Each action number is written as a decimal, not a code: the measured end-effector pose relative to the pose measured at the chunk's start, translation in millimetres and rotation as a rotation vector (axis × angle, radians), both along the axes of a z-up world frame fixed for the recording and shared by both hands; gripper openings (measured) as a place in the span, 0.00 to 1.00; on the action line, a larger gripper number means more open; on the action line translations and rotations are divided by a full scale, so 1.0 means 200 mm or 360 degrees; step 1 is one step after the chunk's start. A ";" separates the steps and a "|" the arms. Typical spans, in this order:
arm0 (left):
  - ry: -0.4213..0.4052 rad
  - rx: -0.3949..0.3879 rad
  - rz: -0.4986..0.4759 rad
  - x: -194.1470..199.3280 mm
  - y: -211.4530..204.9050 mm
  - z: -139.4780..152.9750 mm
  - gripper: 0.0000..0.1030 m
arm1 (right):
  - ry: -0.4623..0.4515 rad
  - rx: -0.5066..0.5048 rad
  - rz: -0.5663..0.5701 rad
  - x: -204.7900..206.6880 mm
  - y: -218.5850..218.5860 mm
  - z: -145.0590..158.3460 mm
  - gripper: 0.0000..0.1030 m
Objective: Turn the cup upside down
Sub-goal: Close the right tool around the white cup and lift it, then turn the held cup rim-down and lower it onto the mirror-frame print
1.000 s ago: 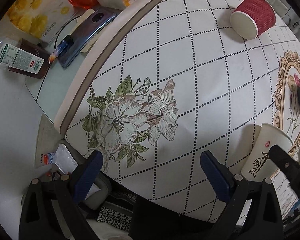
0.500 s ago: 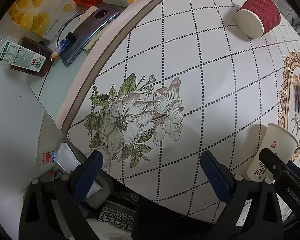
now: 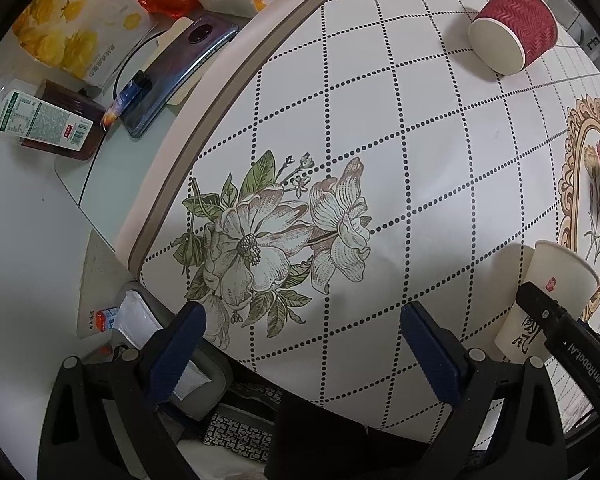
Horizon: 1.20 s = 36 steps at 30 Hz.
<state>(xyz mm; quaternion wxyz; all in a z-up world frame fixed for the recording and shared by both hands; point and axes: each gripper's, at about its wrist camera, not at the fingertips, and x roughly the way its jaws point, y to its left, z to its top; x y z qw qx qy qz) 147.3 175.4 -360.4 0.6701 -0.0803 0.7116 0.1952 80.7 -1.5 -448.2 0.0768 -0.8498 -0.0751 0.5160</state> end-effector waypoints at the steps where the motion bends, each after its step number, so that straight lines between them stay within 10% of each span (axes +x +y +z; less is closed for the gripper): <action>1: -0.0001 0.0005 -0.0008 0.00 0.00 0.00 0.97 | 0.0006 0.0005 -0.0031 -0.01 0.01 0.01 0.63; 17: -0.0048 0.0034 -0.0125 0.07 0.02 0.11 0.97 | 0.0027 0.0061 -0.0854 0.02 0.22 0.12 0.63; 36: -0.0112 0.0035 -0.0448 0.21 -0.23 0.17 0.97 | 0.0221 -0.0090 -0.2531 0.29 0.14 0.14 0.63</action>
